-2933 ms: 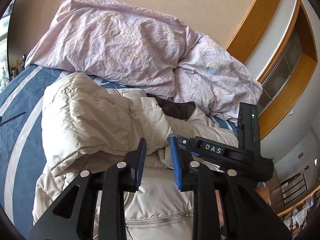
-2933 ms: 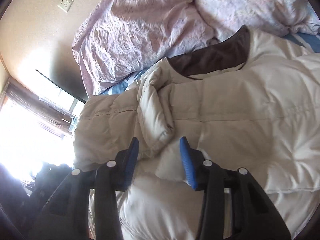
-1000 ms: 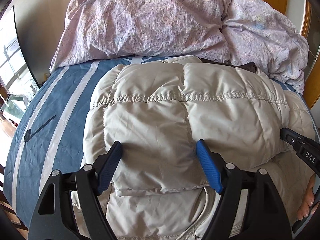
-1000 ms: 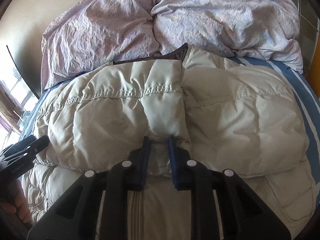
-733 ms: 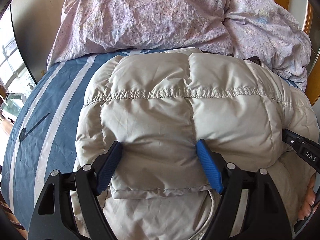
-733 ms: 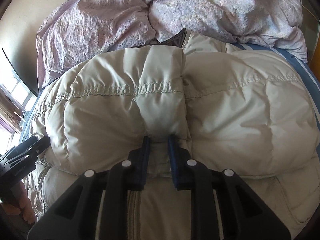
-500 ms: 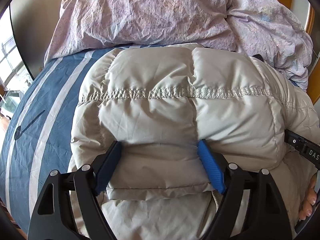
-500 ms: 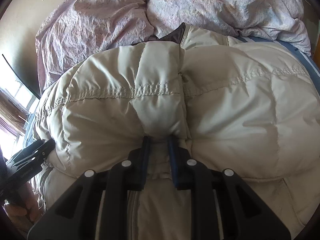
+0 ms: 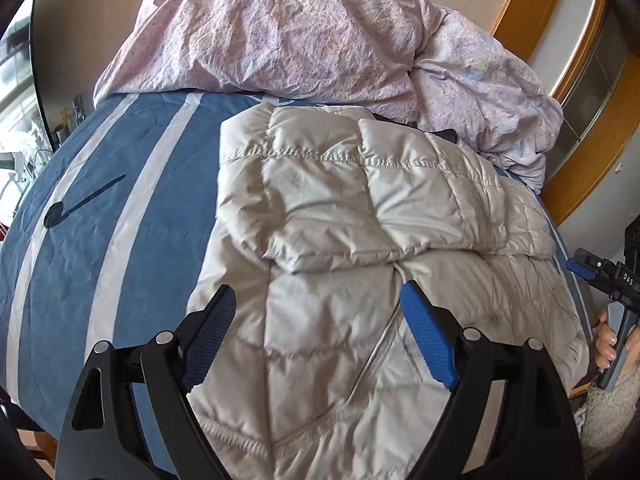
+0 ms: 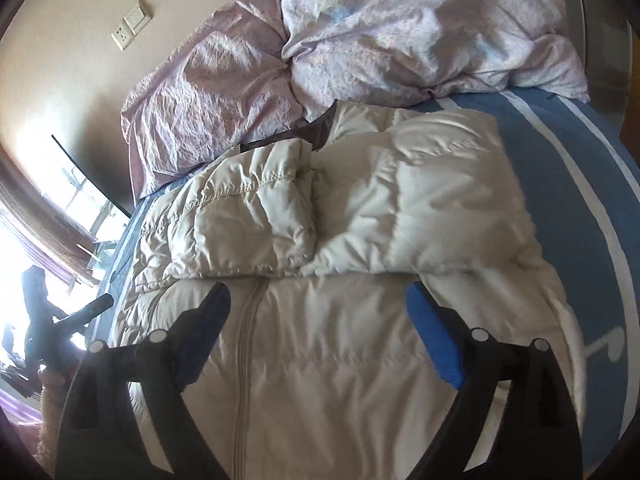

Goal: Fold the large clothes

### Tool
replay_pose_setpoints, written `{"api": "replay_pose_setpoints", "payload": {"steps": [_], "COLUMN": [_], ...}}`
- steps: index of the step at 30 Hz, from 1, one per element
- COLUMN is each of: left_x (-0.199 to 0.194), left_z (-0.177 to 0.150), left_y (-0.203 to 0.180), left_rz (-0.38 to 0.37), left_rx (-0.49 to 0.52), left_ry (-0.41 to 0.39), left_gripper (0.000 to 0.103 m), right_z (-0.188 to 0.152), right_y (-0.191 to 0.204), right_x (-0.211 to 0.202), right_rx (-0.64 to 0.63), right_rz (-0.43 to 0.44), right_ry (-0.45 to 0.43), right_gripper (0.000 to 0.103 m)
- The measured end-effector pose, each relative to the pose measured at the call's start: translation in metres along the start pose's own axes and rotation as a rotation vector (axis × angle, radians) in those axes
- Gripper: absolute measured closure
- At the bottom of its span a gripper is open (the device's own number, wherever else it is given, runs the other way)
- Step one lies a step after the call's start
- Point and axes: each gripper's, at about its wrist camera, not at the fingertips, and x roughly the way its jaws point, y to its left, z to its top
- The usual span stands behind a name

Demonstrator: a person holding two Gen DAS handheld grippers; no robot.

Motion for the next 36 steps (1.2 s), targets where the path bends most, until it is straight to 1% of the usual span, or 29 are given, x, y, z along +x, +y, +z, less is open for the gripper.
{"api": "replay_pose_setpoints", "payload": {"steps": [2,6,7,9,12,14,15,16,19,20,21,22,24,26,30,34,36], "left_x": [-0.012,-0.03,-0.034,-0.037,-0.034,-0.03,-0.03,-0.032,-0.032,-0.033,-0.033,-0.033,-0.032,-0.033,-0.033,-0.029,-0.028], "left_z": [-0.015,-0.046,-0.054,-0.069,-0.088,-0.099,-0.102,-0.104,-0.112,-0.115,-0.117,-0.12,-0.125,-0.129,-0.137,-0.146,-0.147], "left_y": [0.018,0.054,0.063,0.077,0.09,0.097,0.098,0.098,0.098,0.096,0.094,0.092,0.089,0.083,0.076,0.07,0.068], "left_rz": [-0.005,-0.036,-0.057,-0.098,-0.127,-0.167,-0.182,-0.196,-0.274,-0.282,-0.292,-0.302,-0.346,-0.35,-0.386,-0.424,-0.424], "left_rx": [-0.025,-0.072,-0.087,-0.117,-0.161,-0.206,-0.219,-0.224,-0.257,-0.26,-0.261,-0.262,-0.279,-0.275,-0.295,-0.32,-0.324], "left_ry": [0.022,0.051,0.059,0.075,0.1,0.116,0.102,0.093,0.095,0.089,0.088,0.096,0.113,0.113,0.116,0.128,0.127], "left_gripper": [0.017,0.017,0.017,0.017,0.018,0.02,0.02,0.021,0.023,0.023,0.023,0.026,0.029,0.029,0.029,0.029,0.029], "right_z": [-0.015,-0.047,-0.055,-0.071,-0.089,-0.1,-0.104,-0.107,-0.116,-0.119,-0.121,-0.123,-0.126,-0.127,-0.129,-0.134,-0.135], "right_y": [-0.032,-0.084,-0.096,-0.121,-0.147,-0.161,-0.166,-0.169,-0.178,-0.179,-0.177,-0.176,-0.171,-0.167,-0.16,-0.162,-0.162], "right_x": [-0.025,-0.067,-0.074,-0.086,-0.092,-0.091,-0.089,-0.088,-0.077,-0.074,-0.07,-0.068,-0.064,-0.063,-0.061,-0.061,-0.06], "right_rx": [0.044,0.099,0.125,0.185,0.252,0.294,0.313,0.328,0.383,0.393,0.394,0.392,0.375,0.356,0.332,0.341,0.341], "right_rz": [-0.01,-0.095,-0.094,-0.064,-0.039,0.003,0.02,0.033,0.103,0.13,0.146,0.154,0.17,0.179,0.193,0.234,0.256], "right_ry": [0.025,0.028,0.032,0.053,0.067,0.08,0.088,0.091,0.125,0.138,0.149,0.156,0.17,0.18,0.19,0.193,0.2], "right_gripper": [0.01,0.01,0.01,0.01,0.011,0.015,0.016,0.018,0.026,0.028,0.029,0.031,0.032,0.032,0.034,0.036,0.036]}}
